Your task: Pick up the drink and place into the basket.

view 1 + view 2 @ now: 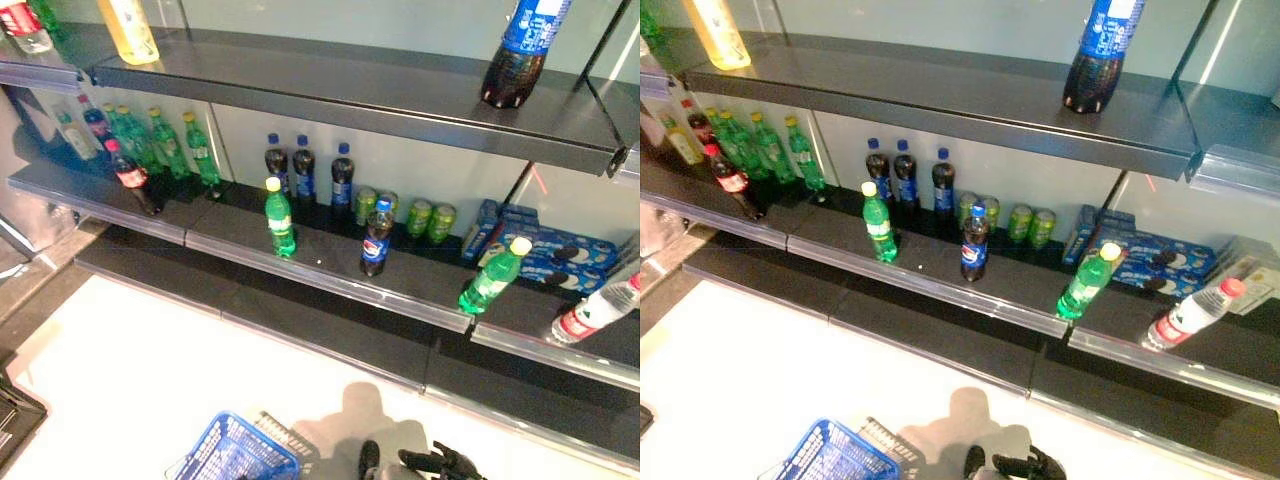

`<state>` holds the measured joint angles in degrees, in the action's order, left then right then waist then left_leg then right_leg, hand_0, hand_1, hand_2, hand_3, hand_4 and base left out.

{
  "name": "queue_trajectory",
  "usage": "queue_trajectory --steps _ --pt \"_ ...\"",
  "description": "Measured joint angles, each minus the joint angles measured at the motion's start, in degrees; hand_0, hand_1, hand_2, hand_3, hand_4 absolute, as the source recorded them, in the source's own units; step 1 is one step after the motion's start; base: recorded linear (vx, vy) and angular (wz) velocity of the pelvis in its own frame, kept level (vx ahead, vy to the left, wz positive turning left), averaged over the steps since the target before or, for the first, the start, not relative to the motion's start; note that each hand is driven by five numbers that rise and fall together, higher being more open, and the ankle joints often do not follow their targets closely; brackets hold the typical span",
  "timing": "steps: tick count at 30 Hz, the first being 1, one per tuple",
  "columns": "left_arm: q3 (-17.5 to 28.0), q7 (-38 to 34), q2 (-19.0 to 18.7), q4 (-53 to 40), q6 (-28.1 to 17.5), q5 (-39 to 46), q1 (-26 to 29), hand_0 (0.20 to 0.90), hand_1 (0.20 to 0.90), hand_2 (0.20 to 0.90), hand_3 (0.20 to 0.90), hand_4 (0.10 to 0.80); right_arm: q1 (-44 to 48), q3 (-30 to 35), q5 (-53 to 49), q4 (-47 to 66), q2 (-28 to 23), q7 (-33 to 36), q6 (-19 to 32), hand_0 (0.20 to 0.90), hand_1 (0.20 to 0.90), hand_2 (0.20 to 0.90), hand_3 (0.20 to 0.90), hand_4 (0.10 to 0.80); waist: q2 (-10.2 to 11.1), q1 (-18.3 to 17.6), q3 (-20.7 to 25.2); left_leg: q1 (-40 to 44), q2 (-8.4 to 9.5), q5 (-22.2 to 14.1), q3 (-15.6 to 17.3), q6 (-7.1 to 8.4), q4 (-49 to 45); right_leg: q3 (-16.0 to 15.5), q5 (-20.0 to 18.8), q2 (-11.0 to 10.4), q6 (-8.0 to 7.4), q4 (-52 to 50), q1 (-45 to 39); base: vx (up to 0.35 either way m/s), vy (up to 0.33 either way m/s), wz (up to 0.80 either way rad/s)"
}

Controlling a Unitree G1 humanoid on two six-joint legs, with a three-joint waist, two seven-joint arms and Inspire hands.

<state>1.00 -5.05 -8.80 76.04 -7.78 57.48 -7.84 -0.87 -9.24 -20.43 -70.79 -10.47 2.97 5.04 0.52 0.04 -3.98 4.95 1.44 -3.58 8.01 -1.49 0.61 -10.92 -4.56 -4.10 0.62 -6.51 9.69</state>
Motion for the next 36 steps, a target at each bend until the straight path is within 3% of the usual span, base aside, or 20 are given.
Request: queue_trajectory --steps 1,3,4,5,7,9,10,14,18,20,23,28,36 --pt "0.31 -0.01 -0.25 0.06 0.18 -0.36 0.00 0.300 0.300 0.300 0.200 0.100 -0.03 0.05 -0.04 -0.32 0.30 0.02 0.45 0.900 0.900 0.900 0.900 0.800 0.12 -0.12 -0.11 -0.07 0.37 0.30 0.22 -0.32 0.19 1.18 -0.30 -0.14 -0.21 -0.47 0.48 -0.142 -0.058 -0.07" --pt "0.06 -0.24 -0.72 0.15 0.64 -2.06 0.15 0.300 0.300 0.300 0.200 0.100 -0.01 0.10 -1.65 -0.43 0.67 0.00 0.59 0.900 0.900 0.900 0.900 0.800 -0.16 -1.27 -0.56 -0.13 0.73 0.37 -0.41 -0.63 -0.16 7.07 0.84 -0.03 -1.84 -2.57 0.69 -0.074 -0.158 0.21" --pt "-0.20 -0.33 -1.51 0.40 1.04 -3.29 0.72 0.300 0.300 0.300 0.200 0.100 0.28 0.24 -2.82 -0.32 1.42 -0.04 0.65 0.900 0.900 0.900 0.900 0.800 0.23 -2.59 -0.35 0.07 0.48 0.47 -1.02 -0.68 -0.57 11.20 2.61 -0.89 -3.90 -3.55 0.83 -0.035 -0.207 0.50" --pt "-0.19 -0.35 -1.68 0.46 1.17 -3.47 1.11 0.300 0.300 0.300 0.200 0.100 0.43 0.21 -2.80 -0.22 1.53 -0.08 0.77 0.900 0.900 0.900 0.900 0.800 0.27 -3.14 -0.33 -0.09 0.15 0.77 -0.70 -0.54 -0.47 11.33 3.06 -1.71 -3.92 -4.47 0.90 -0.023 -0.163 0.53" --pt "0.19 -0.36 -1.70 0.14 1.19 -3.47 1.70 0.300 0.300 0.300 0.200 0.100 1.12 0.07 -1.80 -0.24 1.48 -0.27 0.64 0.900 0.900 0.900 0.900 0.800 0.24 -3.18 -0.37 -0.39 -0.44 1.03 0.82 -0.32 0.63 11.52 3.84 -4.43 -5.52 -5.70 1.47 0.018 -0.279 0.14" --pt "0.11 -0.28 -1.92 0.08 1.15 -3.41 1.31 0.300 0.300 0.300 0.200 0.100 1.38 -0.71 0.99 -0.17 1.46 -0.59 -0.05 0.900 0.900 0.900 0.900 0.800 0.26 -3.13 -0.35 -0.02 -0.79 1.29 1.08 0.72 0.82 12.08 4.24 -6.10 -6.14 -2.57 0.35 0.043 -0.331 -0.14" --pt "0.38 -0.25 -2.05 0.04 1.03 -3.35 1.08 0.300 0.300 0.300 0.200 0.100 1.53 -1.05 1.94 0.00 1.48 -0.66 -0.58 0.900 0.900 0.900 0.900 0.800 0.23 -3.00 -0.44 0.86 -1.30 1.82 1.29 2.07 1.51 10.84 1.52 -6.18 -8.28 0.80 -1.39 0.010 -0.272 -0.15" --pt "1.72 -0.42 -1.80 -0.97 0.06 -3.98 2.71 0.300 0.300 0.300 0.200 0.100 1.11 -4.91 5.84 3.91 -1.53 -0.81 -1.25 0.900 0.900 0.900 0.900 0.800 -1.41 -1.27 -2.13 1.38 -6.03 0.72 -0.28 4.57 -1.03 9.58 -0.89 -1.77 -5.19 6.16 -6.00 -0.066 -0.202 -0.12" --pt "1.55 -1.16 -1.85 -6.93 0.13 -6.97 4.20 0.300 0.300 0.300 0.200 0.100 -2.50 -9.26 7.36 17.67 -6.14 -0.80 -3.44 0.900 0.900 0.900 0.900 0.800 -1.16 -0.34 -2.86 -0.10 -7.82 0.80 -2.65 4.80 -1.17 8.03 -2.77 0.39 -2.90 9.94 -7.07 -0.055 -0.055 0.12" --pt "1.58 -2.10 -2.20 -9.88 0.54 -7.18 3.81 0.300 0.300 0.300 0.200 0.100 -4.61 -9.94 8.68 29.80 -9.24 -0.68 -4.63 0.900 0.900 0.900 0.900 0.800 -0.80 -1.09 -3.14 0.05 -8.57 1.53 -3.31 6.04 0.16 7.84 -3.78 1.18 -2.32 11.40 -7.43 -0.040 0.016 -0.01" --pt "1.93 -3.21 -2.96 -12.10 2.17 -7.14 3.33 0.300 0.300 0.300 0.200 0.100 -6.36 -10.11 10.29 42.48 -12.45 -0.29 -5.24 0.900 0.900 0.900 0.900 0.800 -0.28 -2.31 -3.34 0.39 -8.70 2.43 -3.76 7.38 1.92 7.53 -4.06 1.24 -2.42 11.62 -7.40 -0.014 0.047 0.05" --pt "2.92 -3.13 -3.50 -13.80 2.30 -7.10 -0.46 0.300 0.300 0.300 0.200 0.100 -10.35 -6.96 11.52 66.44 -17.30 -0.44 -4.69 0.900 0.900 0.900 0.900 0.800 0.73 -4.74 -3.15 2.14 -8.37 3.28 -3.11 7.01 4.42 8.45 -4.04 0.99 -2.78 11.68 -7.53 0.001 0.057 -0.10" --pt "5.35 -2.93 -2.11 -13.88 1.96 -7.11 -1.11 0.300 0.300 0.300 0.200 0.100 -10.44 3.47 11.32 80.23 -19.09 2.54 2.25 0.900 0.900 0.900 0.900 0.800 0.70 -5.38 -3.22 3.28 -7.48 2.86 -2.13 6.38 4.22 9.69 -3.94 0.31 -3.74 11.42 -7.80 0.008 0.042 -0.07"
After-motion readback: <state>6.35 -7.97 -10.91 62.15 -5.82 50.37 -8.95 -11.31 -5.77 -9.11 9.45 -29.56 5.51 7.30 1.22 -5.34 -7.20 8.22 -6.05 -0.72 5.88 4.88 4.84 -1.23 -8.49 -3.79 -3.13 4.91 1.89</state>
